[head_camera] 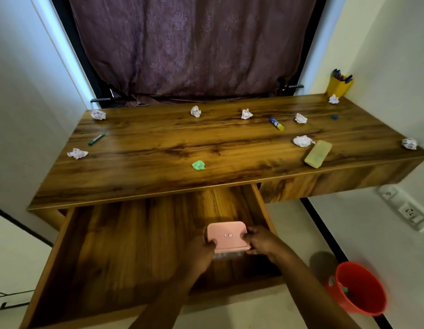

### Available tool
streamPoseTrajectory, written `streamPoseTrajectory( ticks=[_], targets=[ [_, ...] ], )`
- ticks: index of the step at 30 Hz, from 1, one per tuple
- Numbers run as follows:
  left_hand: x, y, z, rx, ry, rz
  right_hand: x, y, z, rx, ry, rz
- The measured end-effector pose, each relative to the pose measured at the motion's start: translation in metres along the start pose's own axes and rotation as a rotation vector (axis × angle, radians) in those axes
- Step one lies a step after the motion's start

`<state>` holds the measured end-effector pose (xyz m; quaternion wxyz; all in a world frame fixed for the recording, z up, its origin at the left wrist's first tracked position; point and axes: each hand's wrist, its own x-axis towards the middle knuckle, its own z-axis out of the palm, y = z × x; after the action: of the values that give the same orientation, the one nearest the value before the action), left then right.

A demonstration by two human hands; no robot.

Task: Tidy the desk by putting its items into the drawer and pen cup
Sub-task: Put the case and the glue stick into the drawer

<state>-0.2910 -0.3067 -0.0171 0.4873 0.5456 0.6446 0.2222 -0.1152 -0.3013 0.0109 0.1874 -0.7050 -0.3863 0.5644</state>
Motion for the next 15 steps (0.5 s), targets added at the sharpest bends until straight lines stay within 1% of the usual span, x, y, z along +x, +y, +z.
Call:
streamPoseTrajectory(
  ticks=[2,4,8,10,12,13,14,15],
  targets=[
    [-0.001,-0.008,0.014,0.064,0.008,-0.024,0.003,0.009,0.001,-0.093,0.003,0.008],
    [-0.004,-0.014,0.027,0.107,0.035,-0.041,0.006,0.017,0.001,-0.241,0.016,-0.001],
    [-0.001,-0.020,0.036,0.167,0.070,-0.071,0.009,0.024,-0.003,-0.415,0.015,-0.076],
    [0.000,-0.021,0.033,0.190,0.063,-0.053,0.011,0.021,-0.005,-0.590,0.064,-0.171],
    [0.002,-0.022,0.029,0.176,0.069,-0.051,0.011,0.014,-0.007,-0.787,0.143,-0.319],
    [0.003,-0.022,0.025,0.151,0.070,-0.055,0.013,0.009,-0.008,-0.854,0.137,-0.408],
    [0.006,-0.022,0.021,0.119,0.068,-0.056,0.016,0.004,-0.009,-0.899,0.087,-0.485],
    [0.008,-0.020,0.016,0.088,0.052,-0.062,0.018,-0.003,-0.009,-0.926,0.001,-0.532]
  ],
)
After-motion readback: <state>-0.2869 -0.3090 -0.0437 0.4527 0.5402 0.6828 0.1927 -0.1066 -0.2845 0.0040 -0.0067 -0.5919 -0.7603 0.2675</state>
